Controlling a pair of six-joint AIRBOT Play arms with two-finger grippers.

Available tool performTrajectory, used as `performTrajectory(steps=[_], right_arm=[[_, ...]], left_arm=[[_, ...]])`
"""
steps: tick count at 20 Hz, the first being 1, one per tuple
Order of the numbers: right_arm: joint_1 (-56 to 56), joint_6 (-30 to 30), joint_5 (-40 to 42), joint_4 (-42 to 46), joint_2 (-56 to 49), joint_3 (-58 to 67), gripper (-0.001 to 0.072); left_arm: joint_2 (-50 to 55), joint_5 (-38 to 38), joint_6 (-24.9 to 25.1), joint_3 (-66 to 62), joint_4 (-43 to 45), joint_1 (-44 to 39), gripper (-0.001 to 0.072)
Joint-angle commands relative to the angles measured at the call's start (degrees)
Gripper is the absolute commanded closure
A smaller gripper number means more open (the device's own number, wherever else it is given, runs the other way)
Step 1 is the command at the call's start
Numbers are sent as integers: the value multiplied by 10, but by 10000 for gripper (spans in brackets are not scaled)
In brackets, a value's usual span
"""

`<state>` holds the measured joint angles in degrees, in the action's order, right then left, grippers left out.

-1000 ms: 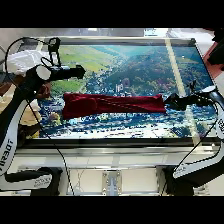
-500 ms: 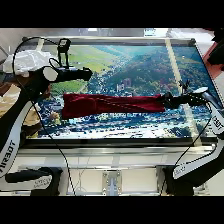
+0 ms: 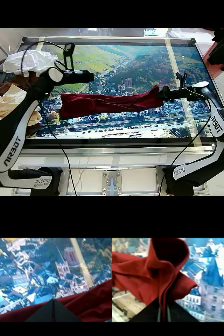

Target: Fold the shirts.

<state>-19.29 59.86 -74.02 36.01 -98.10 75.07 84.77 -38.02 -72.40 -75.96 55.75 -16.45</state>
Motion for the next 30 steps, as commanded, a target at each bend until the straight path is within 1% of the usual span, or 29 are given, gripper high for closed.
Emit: performTrajectory(steps=[1, 4, 7, 9, 11, 13, 16, 18, 19, 21, 24, 27, 28, 29, 30], right_arm=[[5, 33, -44, -13, 45, 37, 682], [24, 58, -71, -3, 84, 78, 683], [65, 74, -82, 4, 114, 127, 683], [98, 94, -90, 14, 118, 156, 683], [134, 95, -90, 16, 118, 177, 683], [168, 111, -88, 28, 118, 190, 683], [232, 133, -63, 57, 118, 204, 683], [285, 149, -22, 80, 117, 204, 684], [317, 168, 8, 99, 116, 203, 684], [389, 202, 79, 128, 106, 203, 684], [506, 233, 239, 129, 59, 203, 685], [596, 264, 384, 127, -24, 203, 681], [615, 276, 433, 120, -49, 203, 647], [627, 282, 478, 99, -68, 203, 467], [632, 291, 508, 71, -81, 203, 228]], left_arm=[[65, -47, -9, 0, -31, -48, 698], [144, -30, -28, -1, -31, -115, 699], [202, -24, -40, -25, -31, -167, 698], [218, -1, -46, -43, -31, -187, 698], [216, 3, -46, -66, -26, -185, 698], [205, -30, -48, -115, 6, -159, 698], [157, -144, -61, -183, 116, -92, 697], [112, -214, -64, -203, 197, -43, 697], [84, -236, -71, -203, 238, -18, 697], [34, -257, -76, -203, 289, 28, 697], [-21, -260, -76, -203, 294, 79, 697], [-42, -269, -76, -203, 294, 96, 696], [-42, -277, -76, -203, 290, 96, 696], [-42, -285, -75, -203, 289, 96, 696], [-42, -290, -72, -203, 289, 97, 696]])
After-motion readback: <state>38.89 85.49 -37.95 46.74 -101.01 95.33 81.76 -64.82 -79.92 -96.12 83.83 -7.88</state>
